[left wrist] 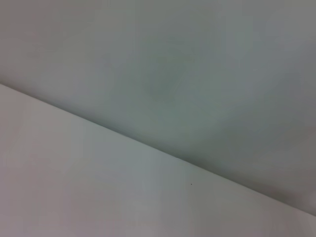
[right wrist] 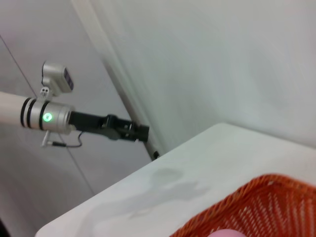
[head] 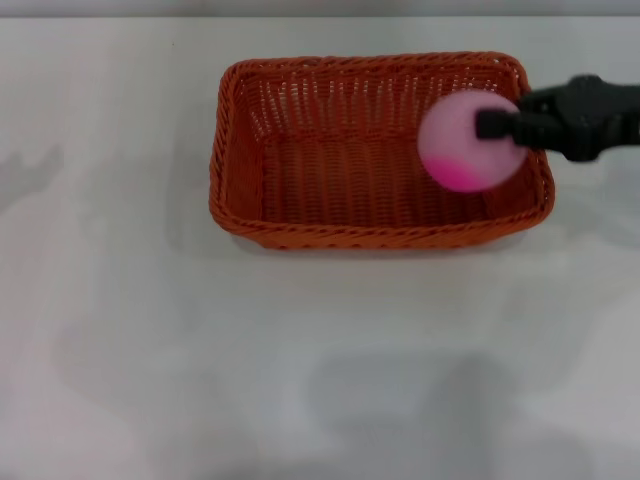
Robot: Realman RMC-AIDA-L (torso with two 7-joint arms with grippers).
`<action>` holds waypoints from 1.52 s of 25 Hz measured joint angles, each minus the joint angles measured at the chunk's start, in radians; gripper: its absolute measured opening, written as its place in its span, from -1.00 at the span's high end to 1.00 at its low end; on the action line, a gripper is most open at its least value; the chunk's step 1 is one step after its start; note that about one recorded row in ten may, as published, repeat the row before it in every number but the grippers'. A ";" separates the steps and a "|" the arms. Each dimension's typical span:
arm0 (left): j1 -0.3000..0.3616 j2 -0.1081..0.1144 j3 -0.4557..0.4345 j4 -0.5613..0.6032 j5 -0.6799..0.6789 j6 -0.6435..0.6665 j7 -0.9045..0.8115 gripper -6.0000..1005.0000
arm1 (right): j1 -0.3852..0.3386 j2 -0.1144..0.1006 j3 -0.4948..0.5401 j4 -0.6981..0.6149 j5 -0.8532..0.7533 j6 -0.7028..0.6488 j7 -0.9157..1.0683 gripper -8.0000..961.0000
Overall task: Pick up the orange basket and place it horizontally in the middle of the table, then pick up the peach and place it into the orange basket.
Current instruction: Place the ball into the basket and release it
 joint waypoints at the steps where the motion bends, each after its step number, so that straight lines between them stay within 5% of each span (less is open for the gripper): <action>1: 0.000 0.000 -0.001 0.005 -0.003 0.000 0.003 -0.11 | 0.011 0.001 -0.008 0.005 0.007 -0.017 -0.002 0.74; 13: -0.002 0.002 -0.002 0.020 -0.026 -0.003 0.026 -0.11 | 0.153 0.009 -0.044 0.186 0.048 -0.160 -0.112 0.74; 19: 0.003 0.000 -0.002 0.019 -0.029 -0.008 0.027 -0.11 | 0.199 0.010 -0.135 0.280 0.108 -0.345 -0.149 0.74; 38: 0.014 0.001 -0.014 0.018 -0.035 -0.014 0.036 -0.11 | 0.187 0.011 -0.219 0.325 0.136 -0.403 -0.142 0.70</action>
